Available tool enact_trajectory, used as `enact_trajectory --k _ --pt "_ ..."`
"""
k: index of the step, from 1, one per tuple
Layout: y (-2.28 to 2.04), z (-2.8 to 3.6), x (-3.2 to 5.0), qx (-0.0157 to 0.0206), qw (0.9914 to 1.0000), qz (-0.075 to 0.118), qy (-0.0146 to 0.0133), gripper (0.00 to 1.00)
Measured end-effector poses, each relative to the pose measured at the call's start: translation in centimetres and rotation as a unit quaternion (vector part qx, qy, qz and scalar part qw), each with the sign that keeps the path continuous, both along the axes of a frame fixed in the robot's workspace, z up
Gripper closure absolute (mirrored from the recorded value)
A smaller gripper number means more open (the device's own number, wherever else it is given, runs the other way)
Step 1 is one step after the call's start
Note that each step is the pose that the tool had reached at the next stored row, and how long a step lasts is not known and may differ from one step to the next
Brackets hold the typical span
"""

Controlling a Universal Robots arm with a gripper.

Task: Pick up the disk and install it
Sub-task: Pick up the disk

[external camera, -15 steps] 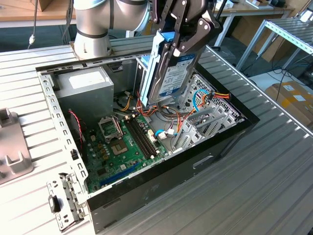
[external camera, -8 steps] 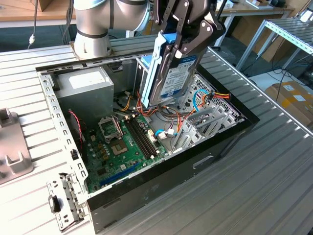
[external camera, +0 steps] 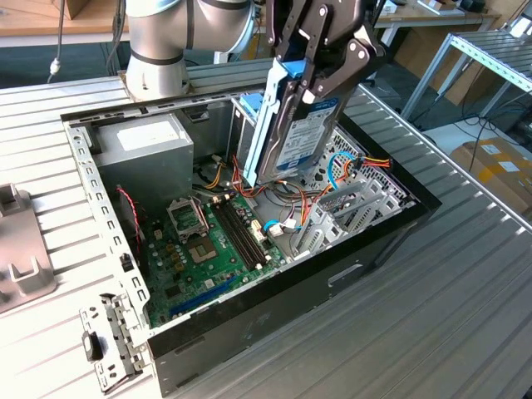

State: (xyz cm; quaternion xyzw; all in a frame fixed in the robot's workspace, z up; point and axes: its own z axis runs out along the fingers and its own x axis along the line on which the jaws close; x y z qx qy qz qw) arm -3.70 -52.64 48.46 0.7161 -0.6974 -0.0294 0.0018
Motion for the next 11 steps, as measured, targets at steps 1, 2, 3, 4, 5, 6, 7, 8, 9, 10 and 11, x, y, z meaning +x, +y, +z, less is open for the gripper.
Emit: enact_trajectory --k 1,2,3,4,5,6,7,8,9,10,11 --pt "-0.11 0.00 0.01 0.0000 1.00000 0.000 0.0000 0.63" --pt "-0.21 0.00 0.01 0.0000 1.00000 0.000 0.0000 0.63" --pt "-0.27 -0.01 0.02 0.0001 1.00000 0.000 0.0000 0.63" --pt "-0.35 0.00 0.03 0.0000 1.00000 0.000 0.0000 0.63" --pt "-0.49 -0.01 0.04 0.0000 1.00000 0.000 0.0000 0.63" --pt "-0.59 0.00 0.05 0.0000 1.00000 0.000 0.0000 0.63" --pt "-0.68 -0.01 0.05 0.0000 1.00000 0.000 0.0000 0.63" --pt "-0.79 -0.01 0.07 0.0000 1.00000 0.000 0.0000 0.63" --pt "-0.88 -0.01 0.08 0.0000 1.00000 0.000 0.0000 0.63" --pt "-1.00 -0.02 0.09 0.0000 1.00000 0.000 0.0000 0.63" --pt "-1.11 -0.01 0.11 -0.0001 1.00000 0.000 0.0000 0.63"
